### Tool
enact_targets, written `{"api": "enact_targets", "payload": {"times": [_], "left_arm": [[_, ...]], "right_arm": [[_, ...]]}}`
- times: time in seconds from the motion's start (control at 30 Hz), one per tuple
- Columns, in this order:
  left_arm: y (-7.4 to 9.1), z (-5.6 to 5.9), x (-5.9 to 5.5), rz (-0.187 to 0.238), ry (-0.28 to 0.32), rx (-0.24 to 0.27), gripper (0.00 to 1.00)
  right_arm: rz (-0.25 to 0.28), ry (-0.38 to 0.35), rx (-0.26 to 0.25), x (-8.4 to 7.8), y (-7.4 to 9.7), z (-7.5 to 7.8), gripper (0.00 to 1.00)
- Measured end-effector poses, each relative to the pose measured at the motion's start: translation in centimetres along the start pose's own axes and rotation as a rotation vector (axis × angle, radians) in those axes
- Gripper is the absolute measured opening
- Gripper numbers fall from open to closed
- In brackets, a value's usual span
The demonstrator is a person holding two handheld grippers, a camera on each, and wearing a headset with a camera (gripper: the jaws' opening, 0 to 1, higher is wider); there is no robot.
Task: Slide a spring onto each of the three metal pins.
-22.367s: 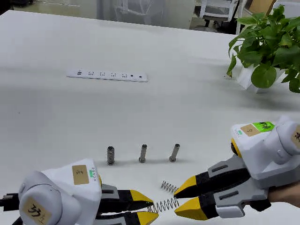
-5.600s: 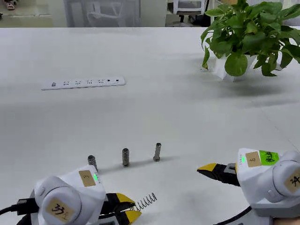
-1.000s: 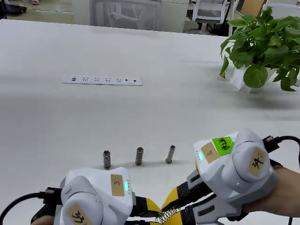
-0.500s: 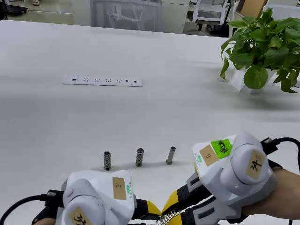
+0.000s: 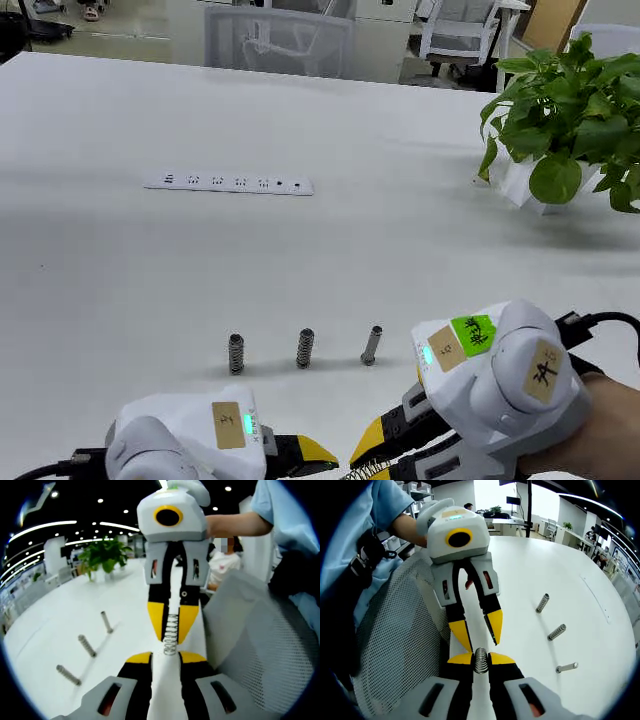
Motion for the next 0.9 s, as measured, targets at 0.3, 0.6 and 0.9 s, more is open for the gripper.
{"api": "enact_targets", "payload": {"times": [0.3, 0.6, 0.9], "left_arm": [[2.0, -1.7, -1.5, -0.008, 0.124, 0.172, 0.46], [4.1, -3.0, -3.0, -0.027, 0.206, 0.354, 0.77], [4.8, -3.1, -3.9, -0.034, 0.256, 0.422, 0.98]], "right_arm": [[-0.019, 0.012, -0.007, -0.2, 0.2, 0.6, 0.12], [-0.05, 0.03, -0.012, -0.4, 0.5, 1.2, 0.12], [-0.071, 0.039, -0.007, -0.6, 0.5, 1.4, 0.12]]}}
Point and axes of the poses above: the centre of the closed fingertips' face, and the gripper's own axes: y roughly backward along the fingers, z roughly to its right, x roughly out of its top, the point moved 9 cm from there along y, roughly backward along the fingers, and after that the axes turned 15 degrees about -y, right-handed, at the moved point
